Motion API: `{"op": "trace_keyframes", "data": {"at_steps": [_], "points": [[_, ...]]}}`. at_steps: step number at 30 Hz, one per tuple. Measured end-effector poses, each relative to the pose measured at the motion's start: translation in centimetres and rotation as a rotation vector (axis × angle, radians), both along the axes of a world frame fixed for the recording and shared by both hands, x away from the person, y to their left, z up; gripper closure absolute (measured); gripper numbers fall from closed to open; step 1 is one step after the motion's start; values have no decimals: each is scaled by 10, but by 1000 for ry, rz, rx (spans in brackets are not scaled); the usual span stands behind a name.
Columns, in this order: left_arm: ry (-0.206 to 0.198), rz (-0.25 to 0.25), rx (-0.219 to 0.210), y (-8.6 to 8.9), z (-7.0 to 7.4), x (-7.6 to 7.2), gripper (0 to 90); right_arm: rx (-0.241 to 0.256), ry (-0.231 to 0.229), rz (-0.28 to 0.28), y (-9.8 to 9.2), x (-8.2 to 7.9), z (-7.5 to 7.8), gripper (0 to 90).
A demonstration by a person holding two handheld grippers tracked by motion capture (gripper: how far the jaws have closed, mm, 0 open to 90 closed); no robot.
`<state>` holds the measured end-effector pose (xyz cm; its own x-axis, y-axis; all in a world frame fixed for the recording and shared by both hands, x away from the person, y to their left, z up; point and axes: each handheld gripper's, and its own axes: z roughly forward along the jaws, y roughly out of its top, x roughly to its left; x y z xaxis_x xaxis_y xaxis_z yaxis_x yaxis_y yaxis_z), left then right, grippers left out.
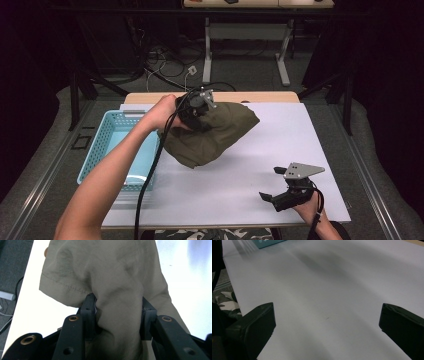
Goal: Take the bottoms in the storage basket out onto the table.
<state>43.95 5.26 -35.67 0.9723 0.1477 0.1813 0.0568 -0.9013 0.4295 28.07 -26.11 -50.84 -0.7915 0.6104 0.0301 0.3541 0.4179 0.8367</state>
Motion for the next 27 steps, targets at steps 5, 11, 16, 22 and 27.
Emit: {"op": "trace_keyframes", "data": {"at_steps": [5,11,16,22,27], "points": [[8,-4,10,-4,-7,0,592,1,0,-1,0,0,0,4],[3,-18,25,-12,-13,0,592,-3,-1,-3,0,0,0,4],[10,-23,32,-16,-19,0,592,-3,1,-5,0,0,0,4],[13,-36,49,-22,-28,-1,591,-7,6,-6,0,0,0,4],[21,-41,50,-27,-35,-1,591,-9,4,-8,0,0,0,4]]}}
